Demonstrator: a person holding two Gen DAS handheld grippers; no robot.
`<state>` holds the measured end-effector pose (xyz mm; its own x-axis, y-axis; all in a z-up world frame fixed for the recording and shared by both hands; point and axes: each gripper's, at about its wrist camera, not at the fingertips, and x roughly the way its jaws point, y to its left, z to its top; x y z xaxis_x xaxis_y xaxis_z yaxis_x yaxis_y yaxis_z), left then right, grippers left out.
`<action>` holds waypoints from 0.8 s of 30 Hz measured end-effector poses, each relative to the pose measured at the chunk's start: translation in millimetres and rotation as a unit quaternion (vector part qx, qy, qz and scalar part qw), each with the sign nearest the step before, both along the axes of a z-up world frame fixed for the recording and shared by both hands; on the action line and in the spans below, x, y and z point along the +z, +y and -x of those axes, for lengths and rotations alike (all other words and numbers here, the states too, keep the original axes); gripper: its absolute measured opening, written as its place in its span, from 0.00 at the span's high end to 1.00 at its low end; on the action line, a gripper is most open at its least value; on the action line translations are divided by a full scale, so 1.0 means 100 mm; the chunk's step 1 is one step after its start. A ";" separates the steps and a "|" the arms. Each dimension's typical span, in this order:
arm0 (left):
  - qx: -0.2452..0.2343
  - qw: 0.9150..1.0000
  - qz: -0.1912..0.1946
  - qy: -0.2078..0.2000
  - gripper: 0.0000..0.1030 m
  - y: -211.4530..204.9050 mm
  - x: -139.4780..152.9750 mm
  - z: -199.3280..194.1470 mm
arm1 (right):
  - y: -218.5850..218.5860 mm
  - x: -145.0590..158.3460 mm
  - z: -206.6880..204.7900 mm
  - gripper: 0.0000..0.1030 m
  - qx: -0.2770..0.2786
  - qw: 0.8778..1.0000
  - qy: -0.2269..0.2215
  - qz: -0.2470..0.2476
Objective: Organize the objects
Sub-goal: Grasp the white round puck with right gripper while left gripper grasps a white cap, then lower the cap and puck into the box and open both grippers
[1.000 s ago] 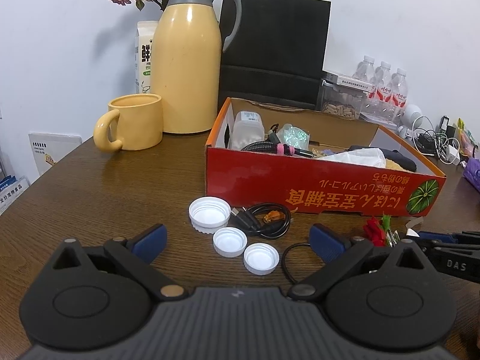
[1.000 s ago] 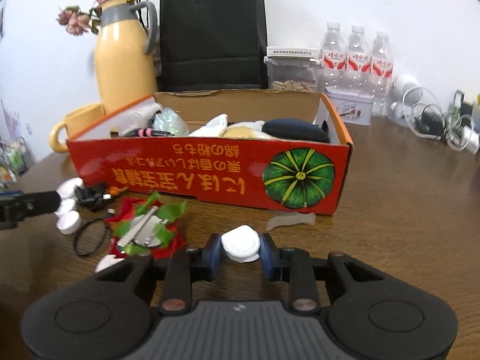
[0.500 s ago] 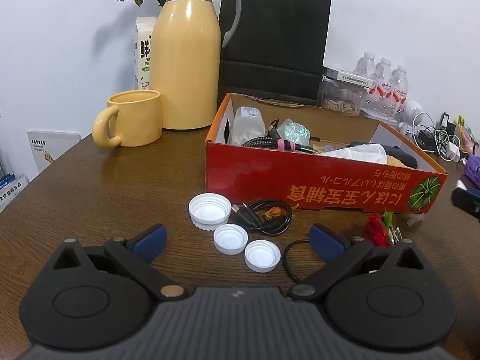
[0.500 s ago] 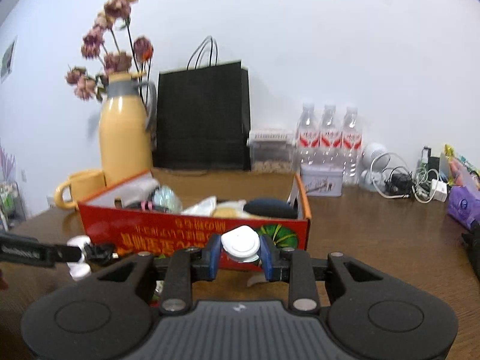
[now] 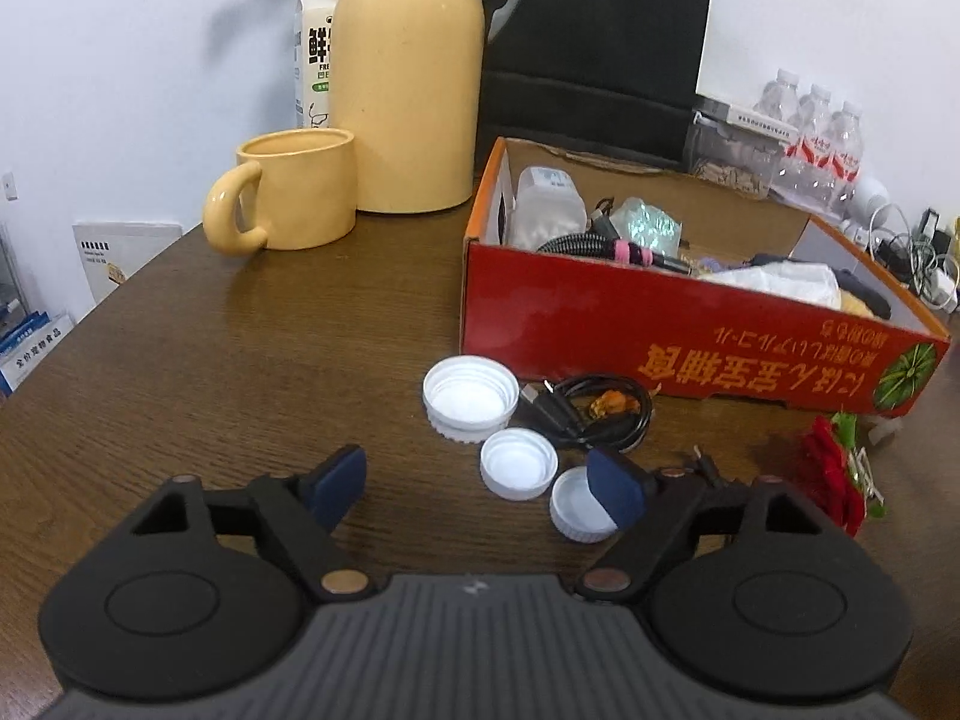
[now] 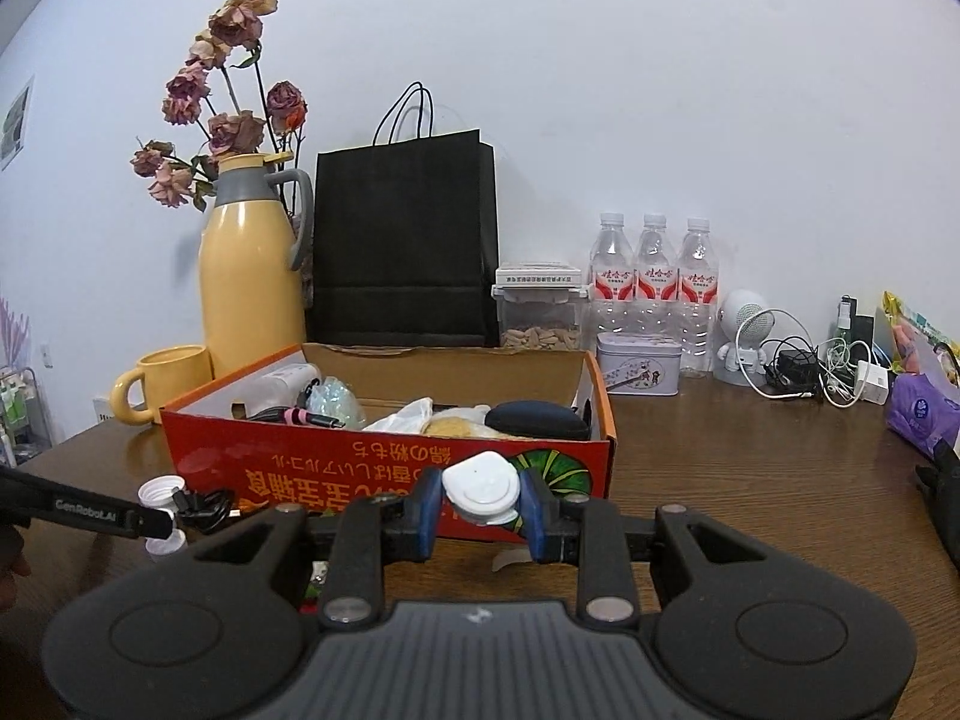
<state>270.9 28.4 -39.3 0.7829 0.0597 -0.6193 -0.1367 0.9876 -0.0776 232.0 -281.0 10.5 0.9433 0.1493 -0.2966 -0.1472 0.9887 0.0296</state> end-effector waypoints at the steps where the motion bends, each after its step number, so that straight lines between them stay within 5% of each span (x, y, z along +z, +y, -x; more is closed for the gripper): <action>1: 0.003 1.000 0.001 -0.002 0.21 0.01 0.01 -0.01 | 0.00 0.00 0.00 0.74 0.000 1.000 0.000 0.000; 11: 0.001 1.000 0.010 0.006 0.38 0.02 -0.03 -0.14 | 0.02 -0.01 0.00 0.74 0.001 1.000 0.003 0.003; 17: -0.007 1.000 0.006 0.004 0.71 0.01 -0.03 -0.12 | 0.03 -0.02 -0.01 0.74 0.003 1.000 0.006 0.006; 24: -0.013 1.000 0.006 -0.011 0.72 -0.01 0.01 -0.01 | 0.03 -0.01 0.00 0.74 0.004 1.000 0.004 0.006</action>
<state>272.3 27.9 -38.4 0.7973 0.0319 -0.6028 -0.1100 0.9896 -0.0931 232.1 -277.8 9.1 0.9396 0.1529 -0.3061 -0.1543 0.9878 0.0198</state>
